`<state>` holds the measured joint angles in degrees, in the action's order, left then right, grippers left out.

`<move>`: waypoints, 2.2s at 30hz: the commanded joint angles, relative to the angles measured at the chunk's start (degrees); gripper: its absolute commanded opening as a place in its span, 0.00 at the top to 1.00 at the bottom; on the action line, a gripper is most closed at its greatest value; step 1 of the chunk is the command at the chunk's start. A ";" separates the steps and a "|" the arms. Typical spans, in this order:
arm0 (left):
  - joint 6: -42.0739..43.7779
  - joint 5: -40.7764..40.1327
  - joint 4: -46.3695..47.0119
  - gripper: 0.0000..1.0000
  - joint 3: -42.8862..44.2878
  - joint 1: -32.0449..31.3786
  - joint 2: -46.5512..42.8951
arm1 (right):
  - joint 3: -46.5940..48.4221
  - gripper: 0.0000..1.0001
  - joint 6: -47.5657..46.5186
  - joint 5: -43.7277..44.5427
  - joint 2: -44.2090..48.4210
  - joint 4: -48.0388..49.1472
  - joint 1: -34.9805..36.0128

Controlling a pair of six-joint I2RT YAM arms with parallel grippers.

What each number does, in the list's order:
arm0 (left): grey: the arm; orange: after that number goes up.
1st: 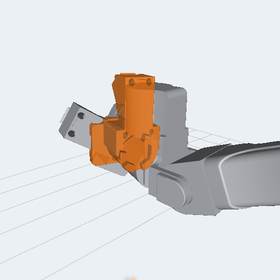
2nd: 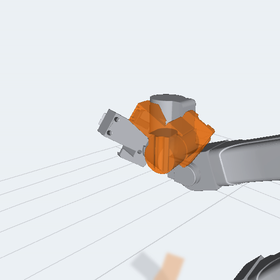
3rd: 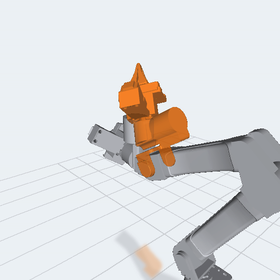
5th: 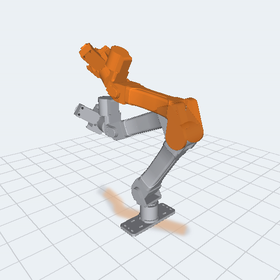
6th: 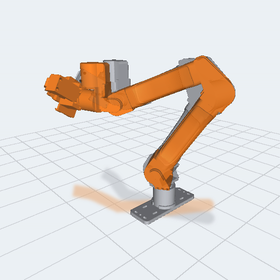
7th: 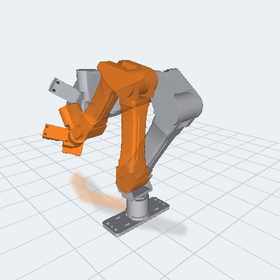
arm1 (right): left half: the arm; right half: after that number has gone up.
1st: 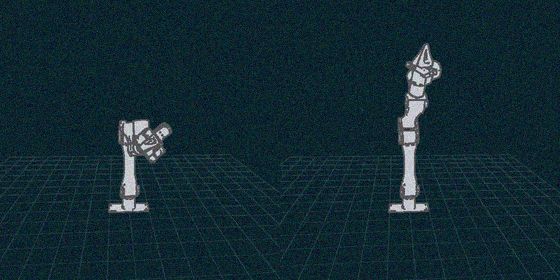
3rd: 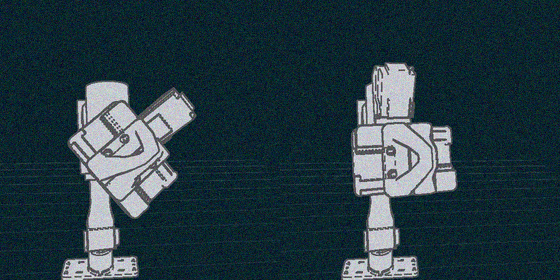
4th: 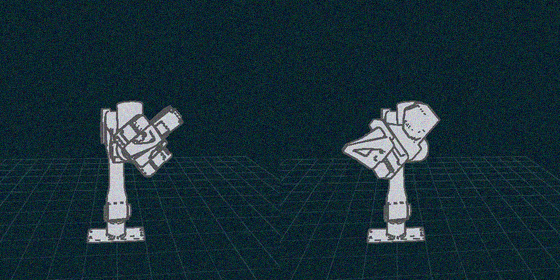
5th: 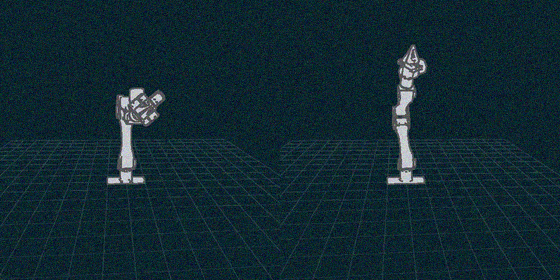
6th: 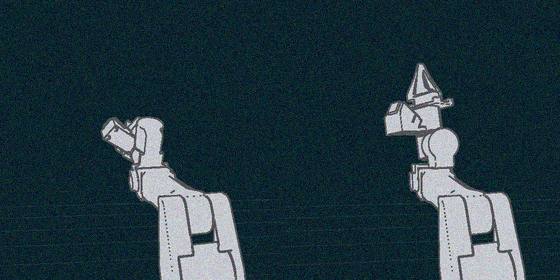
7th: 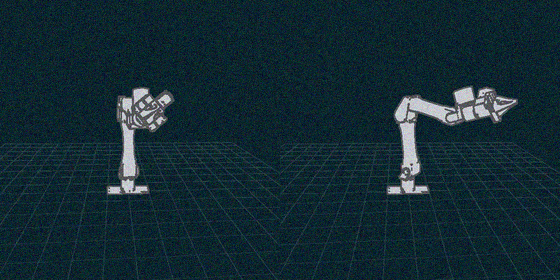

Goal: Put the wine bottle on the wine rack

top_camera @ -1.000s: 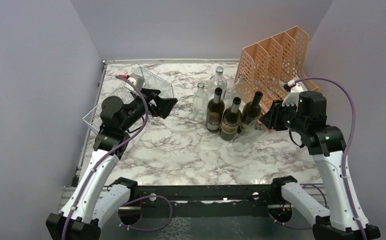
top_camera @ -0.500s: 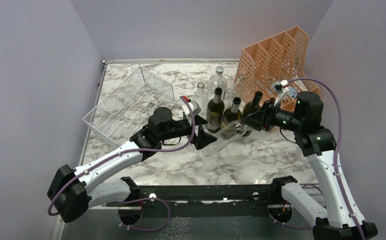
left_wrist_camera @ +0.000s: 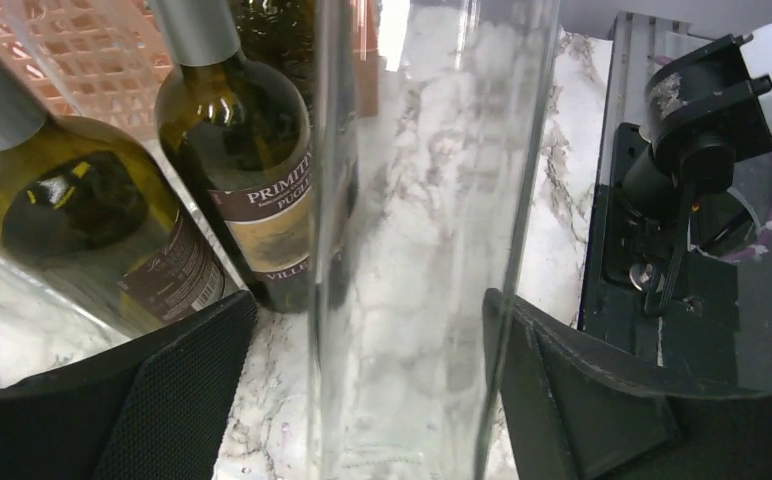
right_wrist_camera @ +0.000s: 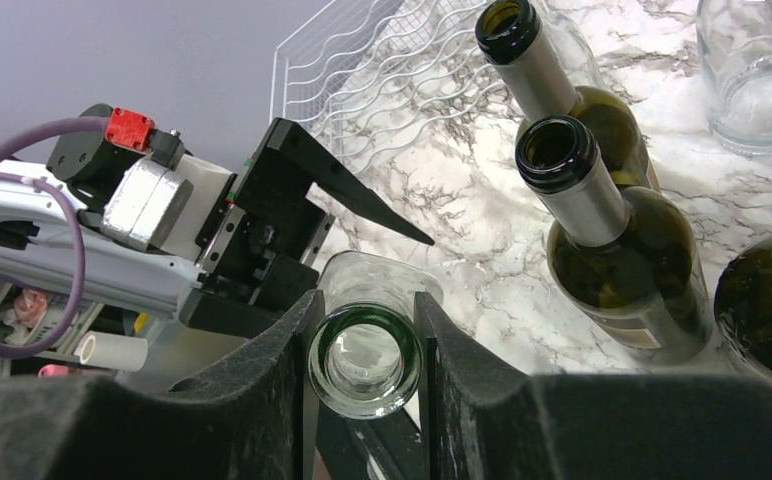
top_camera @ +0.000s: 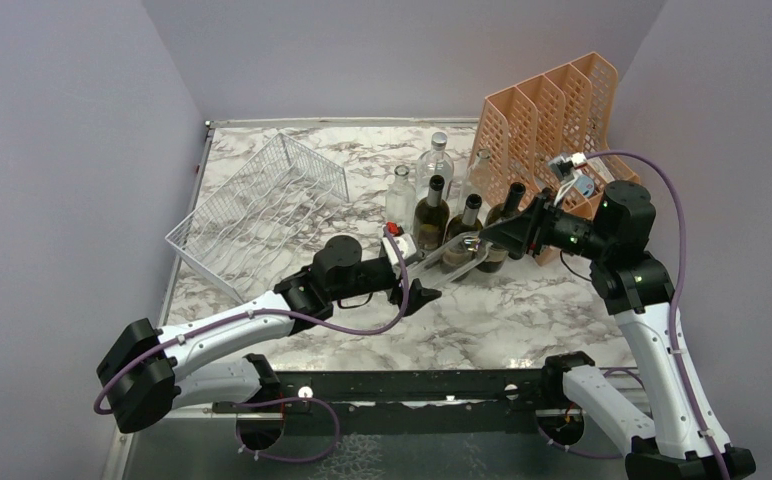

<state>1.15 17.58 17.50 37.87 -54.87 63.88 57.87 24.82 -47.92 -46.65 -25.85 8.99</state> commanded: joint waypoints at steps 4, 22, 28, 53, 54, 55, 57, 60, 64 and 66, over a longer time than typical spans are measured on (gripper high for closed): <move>7.22 -5.19 3.60 0.25 2.04 -0.98 1.66 | 2.08 0.99 2.95 -3.95 0.95 4.51 -0.03; 34.11 -11.85 -13.99 1.00 10.77 -1.06 -3.21 | 11.94 0.17 -11.20 8.42 -2.11 -12.98 -0.03; 49.32 -15.03 -15.53 1.00 10.25 -1.04 -8.74 | 19.87 0.15 -15.56 -4.55 -8.55 -14.48 0.21; 72.77 -16.82 -12.39 1.00 10.27 -1.03 -15.70 | 34.91 0.12 -26.04 7.32 -27.58 -16.37 22.68; 73.10 -16.57 -12.42 1.00 10.17 -1.06 -15.92 | 35.02 0.12 -26.84 7.35 -28.02 -17.33 23.21; 73.30 -16.46 -12.40 1.00 10.11 -1.07 -16.15 | 34.99 0.12 -27.75 7.39 -28.36 -18.20 23.80; 73.79 -16.62 -12.48 1.00 10.13 -1.09 -16.44 | 34.57 0.12 -29.34 8.10 -28.30 -19.93 24.79; 74.13 -16.69 -12.66 1.00 10.04 -1.04 -16.71 | 32.44 0.13 -31.06 9.64 -25.84 -20.82 25.67; 75.29 -16.81 -12.83 1.00 10.01 -1.03 -16.41 | 29.78 0.17 -31.51 8.05 -23.19 -21.73 25.80; 75.87 -17.06 -12.85 1.00 10.18 -1.09 -16.16 | 28.94 0.21 -31.67 7.48 -22.97 -22.46 25.87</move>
<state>74.85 0.40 -0.08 45.95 -55.94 48.71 88.18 -4.84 -40.29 -71.61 -45.91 34.46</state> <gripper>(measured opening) 0.618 0.820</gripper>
